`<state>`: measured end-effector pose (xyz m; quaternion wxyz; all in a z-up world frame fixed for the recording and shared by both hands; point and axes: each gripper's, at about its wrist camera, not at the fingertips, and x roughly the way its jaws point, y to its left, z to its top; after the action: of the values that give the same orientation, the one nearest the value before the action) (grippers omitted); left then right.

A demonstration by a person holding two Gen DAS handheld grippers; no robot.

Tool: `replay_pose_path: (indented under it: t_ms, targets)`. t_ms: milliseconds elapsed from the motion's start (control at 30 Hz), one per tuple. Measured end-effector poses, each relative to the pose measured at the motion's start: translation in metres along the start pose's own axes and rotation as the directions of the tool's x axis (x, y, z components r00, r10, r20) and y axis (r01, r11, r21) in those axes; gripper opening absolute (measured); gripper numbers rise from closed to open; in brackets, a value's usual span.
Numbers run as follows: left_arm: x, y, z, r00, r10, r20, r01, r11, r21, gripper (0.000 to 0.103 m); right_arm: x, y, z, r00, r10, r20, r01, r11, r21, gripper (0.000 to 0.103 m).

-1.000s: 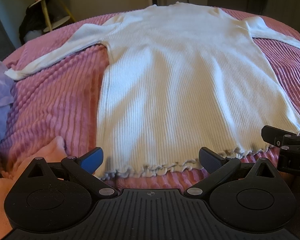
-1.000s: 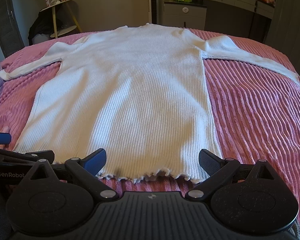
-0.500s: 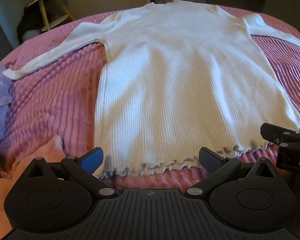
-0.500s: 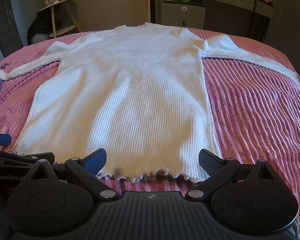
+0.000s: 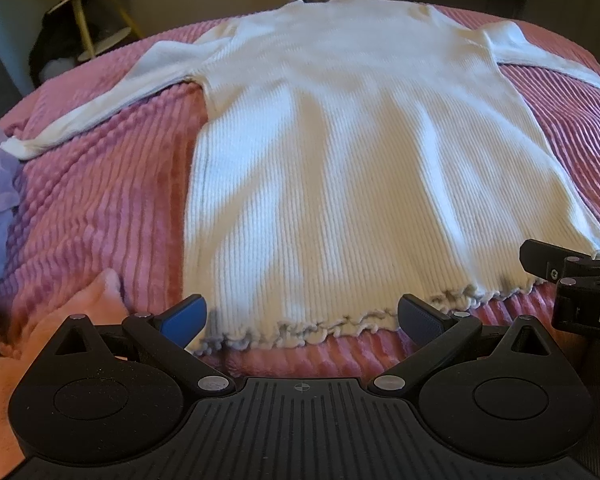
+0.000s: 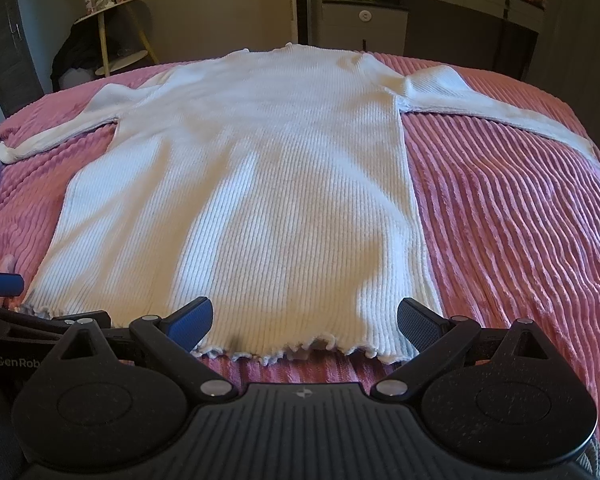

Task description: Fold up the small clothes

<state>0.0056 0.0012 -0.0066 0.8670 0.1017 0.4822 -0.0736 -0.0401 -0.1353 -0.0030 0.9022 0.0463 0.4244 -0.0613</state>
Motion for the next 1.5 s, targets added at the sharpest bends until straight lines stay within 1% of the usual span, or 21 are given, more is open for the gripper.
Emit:
replay_pose_path:
  t_ms: [733, 1500]
  targets:
    - [0.0024, -0.0016, -0.0006, 1.000, -0.008, -0.019, 0.008, 1.000, 0.006, 0.103, 0.0001, -0.0003, 0.0004, 1.000, 0.000, -0.001, 0.000, 1.000, 0.001, 0.099]
    - [0.0053, -0.0012, 0.0005, 0.999, -0.015, -0.033, 0.015, 1.000, 0.010, 0.103, -0.0023, 0.0004, -0.0007, 1.000, 0.021, -0.005, -0.021, 1.000, 0.009, 0.099]
